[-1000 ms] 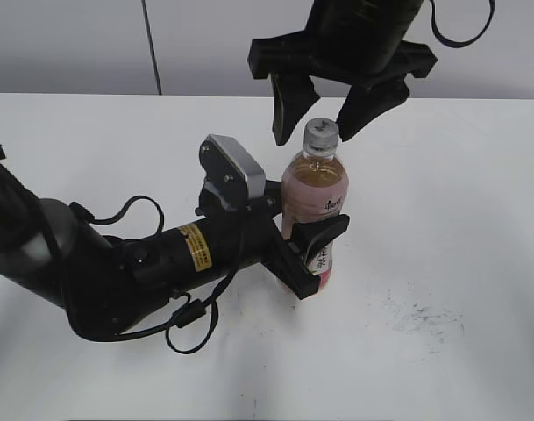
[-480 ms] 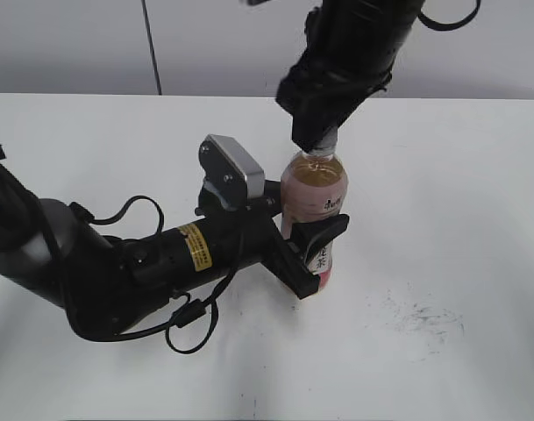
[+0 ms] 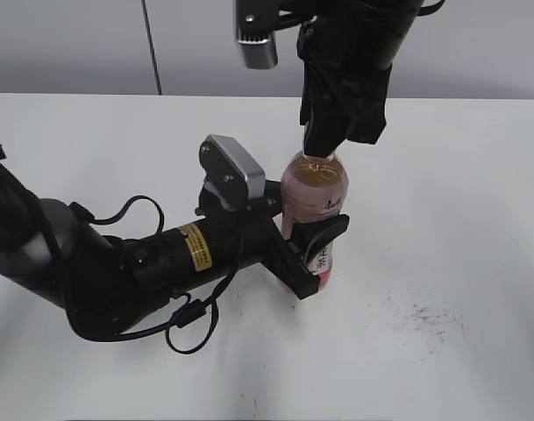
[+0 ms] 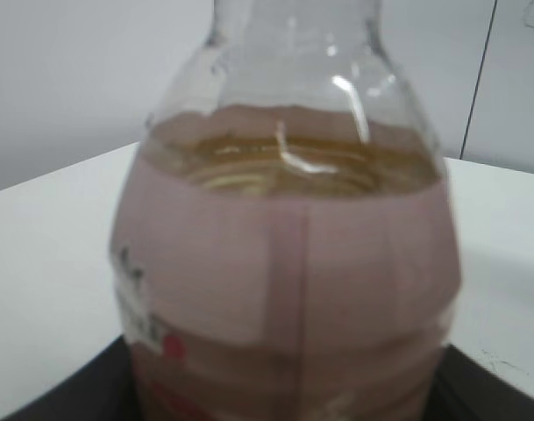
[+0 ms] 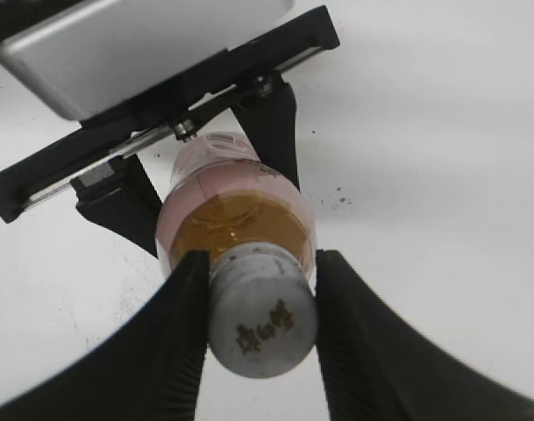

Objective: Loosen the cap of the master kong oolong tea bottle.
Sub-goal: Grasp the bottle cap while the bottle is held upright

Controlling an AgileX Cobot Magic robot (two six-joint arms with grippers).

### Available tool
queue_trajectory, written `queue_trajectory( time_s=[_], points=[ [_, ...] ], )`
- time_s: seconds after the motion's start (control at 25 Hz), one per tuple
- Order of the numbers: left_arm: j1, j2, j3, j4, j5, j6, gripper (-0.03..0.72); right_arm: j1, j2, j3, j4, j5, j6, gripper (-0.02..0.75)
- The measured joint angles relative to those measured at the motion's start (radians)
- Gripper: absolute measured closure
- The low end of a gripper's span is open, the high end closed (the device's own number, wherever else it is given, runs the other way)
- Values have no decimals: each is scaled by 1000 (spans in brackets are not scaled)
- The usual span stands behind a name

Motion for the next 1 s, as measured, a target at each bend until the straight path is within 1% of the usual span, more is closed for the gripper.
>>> queue_trajectory(
  time_s=[0.08, 0.12, 0.2, 0.28, 0.32, 0.36, 0.48, 0.68, 0.8, 0.92, 1.0],
  points=[
    [0, 0, 0, 0, 0, 0, 299, 0, 0, 0, -3, 0, 26, 442],
    [0, 0, 0, 0, 0, 0, 299, 0, 0, 0, -10, -4, 48, 403],
    [0, 0, 0, 1, 0, 0, 299, 0, 0, 0, -20, -9, 91, 281],
    [0, 0, 0, 1, -1, 0, 299, 0, 0, 0, -33, -11, 159, 178],
    [0, 0, 0, 1, -1, 0, 299, 0, 0, 1, -38, -10, 192, 147],
    [0, 0, 0, 1, -1, 0, 299, 0, -1, 1, -38, -10, 232, 134],
    [0, 0, 0, 1, -1, 0, 299, 0, -24, -3, -17, -9, 399, 123],
    [0, 0, 0, 2, -1, 0, 299, 0, -94, -25, -2, -9, 931, 139],
    [0, 0, 0, 2, -1, 0, 299, 0, -107, -26, 12, -8, 1184, 143],
    [0, 0, 0, 2, -1, 0, 299, 0, -107, -9, 26, -8, 1305, 143],
    [0, 0, 0, 2, -1, 0, 299, 0, -107, 29, 26, -8, 1336, 143]
  ],
)
